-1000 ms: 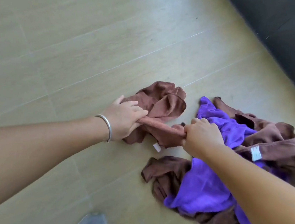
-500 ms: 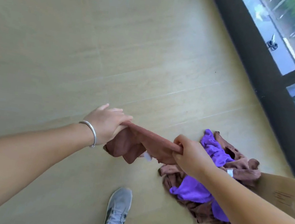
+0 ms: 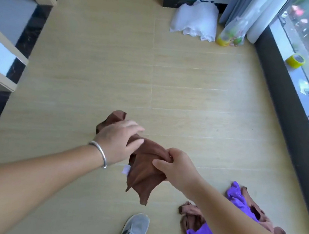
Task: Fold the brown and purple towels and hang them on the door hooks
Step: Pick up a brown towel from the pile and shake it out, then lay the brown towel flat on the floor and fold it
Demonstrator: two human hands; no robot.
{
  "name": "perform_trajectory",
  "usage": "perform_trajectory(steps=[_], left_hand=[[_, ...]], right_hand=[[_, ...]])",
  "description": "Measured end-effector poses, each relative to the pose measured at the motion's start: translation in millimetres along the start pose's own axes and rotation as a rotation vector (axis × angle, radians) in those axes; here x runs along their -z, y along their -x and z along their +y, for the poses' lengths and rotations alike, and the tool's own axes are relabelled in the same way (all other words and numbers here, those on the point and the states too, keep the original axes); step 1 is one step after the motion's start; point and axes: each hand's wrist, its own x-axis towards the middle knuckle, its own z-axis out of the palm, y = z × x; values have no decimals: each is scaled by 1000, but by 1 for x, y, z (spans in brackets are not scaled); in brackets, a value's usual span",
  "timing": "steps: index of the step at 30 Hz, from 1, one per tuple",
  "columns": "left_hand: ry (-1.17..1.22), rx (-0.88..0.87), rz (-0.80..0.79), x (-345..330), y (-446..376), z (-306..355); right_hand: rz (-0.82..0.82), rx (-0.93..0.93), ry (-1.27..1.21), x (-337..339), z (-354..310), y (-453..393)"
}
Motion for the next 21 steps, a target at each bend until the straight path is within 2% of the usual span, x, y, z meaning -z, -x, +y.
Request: perform_trajectory(steps=[4,7,10,14,16,19,21], left_hand=[[153,2,-227,-49,87,6],[201,26,-275,-78,132,10],[145,68,-329,-112,161,8],[120,215,-378,-153,184,1],[63,296,-358,-163,192,-5],[7,394,-307,-164,203,-27],[-85,425,-316,-158,208,-49]], right_hand=[[-70,-80,-37,-31,19,22],[-124,-156,-47,-56,42,38],[-182,-217,34,-82,68,44],[-304,-282,110,-120,93,49],[-265,-245,142,-137,101,51],[-210,-84,338,-153,113,52],[-166,-76,644,-154,114,50]])
